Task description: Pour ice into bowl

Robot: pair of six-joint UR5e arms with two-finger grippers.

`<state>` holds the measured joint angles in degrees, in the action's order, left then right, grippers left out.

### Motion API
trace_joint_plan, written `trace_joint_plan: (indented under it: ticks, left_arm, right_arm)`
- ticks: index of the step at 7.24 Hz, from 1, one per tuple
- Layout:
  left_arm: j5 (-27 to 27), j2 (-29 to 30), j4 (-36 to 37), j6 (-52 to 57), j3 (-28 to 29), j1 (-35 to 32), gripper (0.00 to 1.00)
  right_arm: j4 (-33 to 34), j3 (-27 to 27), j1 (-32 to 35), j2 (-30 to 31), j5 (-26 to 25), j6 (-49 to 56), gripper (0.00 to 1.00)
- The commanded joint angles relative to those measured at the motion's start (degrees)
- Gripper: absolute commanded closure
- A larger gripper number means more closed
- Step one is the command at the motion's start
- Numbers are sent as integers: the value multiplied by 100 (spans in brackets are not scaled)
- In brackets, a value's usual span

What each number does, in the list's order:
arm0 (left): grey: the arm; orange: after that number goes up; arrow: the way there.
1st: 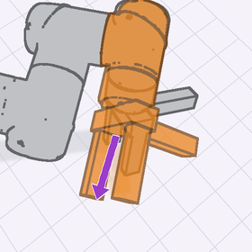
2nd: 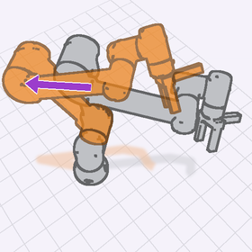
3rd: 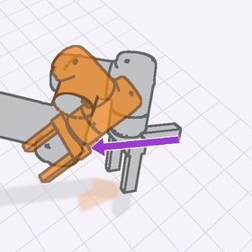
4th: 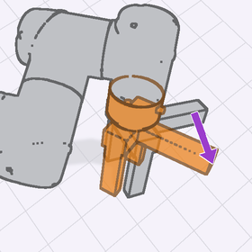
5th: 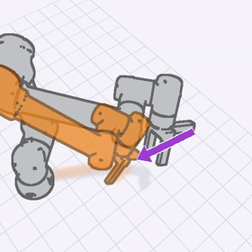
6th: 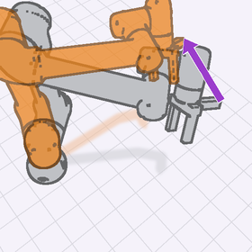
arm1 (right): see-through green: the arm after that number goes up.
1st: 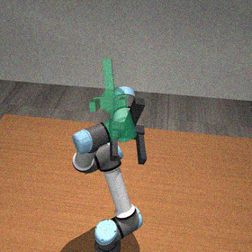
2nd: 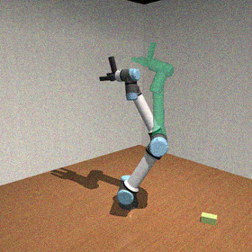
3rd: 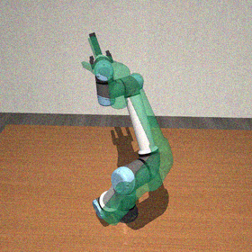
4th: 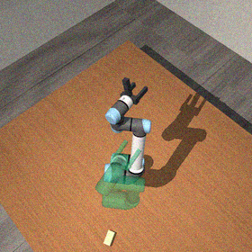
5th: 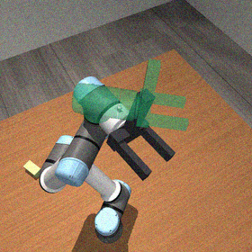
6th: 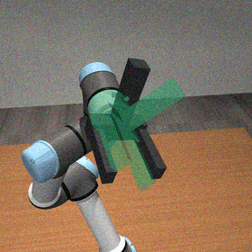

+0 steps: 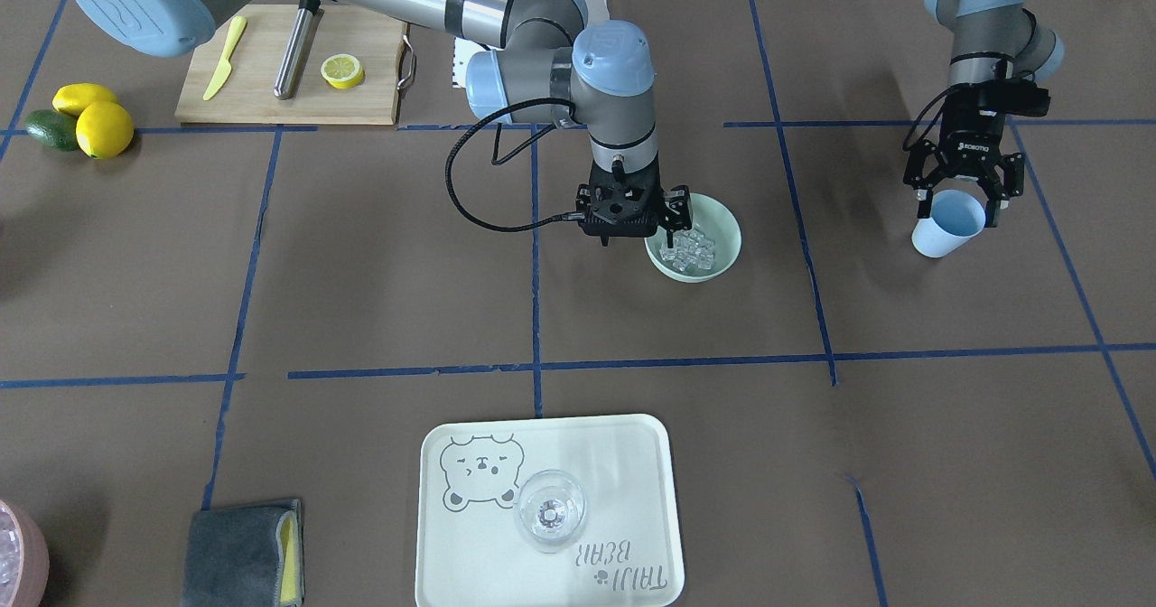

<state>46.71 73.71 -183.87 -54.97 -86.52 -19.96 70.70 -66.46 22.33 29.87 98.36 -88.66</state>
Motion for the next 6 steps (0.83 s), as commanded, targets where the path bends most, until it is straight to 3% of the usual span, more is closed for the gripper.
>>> trace_joint_plan:
  ticks: [1, 4, 5, 6]
  left_arm:
    - [57, -40, 9, 12, -40, -60, 0]
    - [425, -40, 9, 259, -268, -438, 0]
    - [592, -49, 18, 293, -365, -560, 0]
    - [767, -93, 26, 485, -461, -762, 0]
  right_arm:
    - [-13, 10, -18, -8, -1, -2, 3]
    - [-13, 28, -44, 10, -1, -2, 4]
    - [-13, 36, -70, 18, -1, -2, 27]
    - [-13, 36, -71, 10, -1, 15, 97]
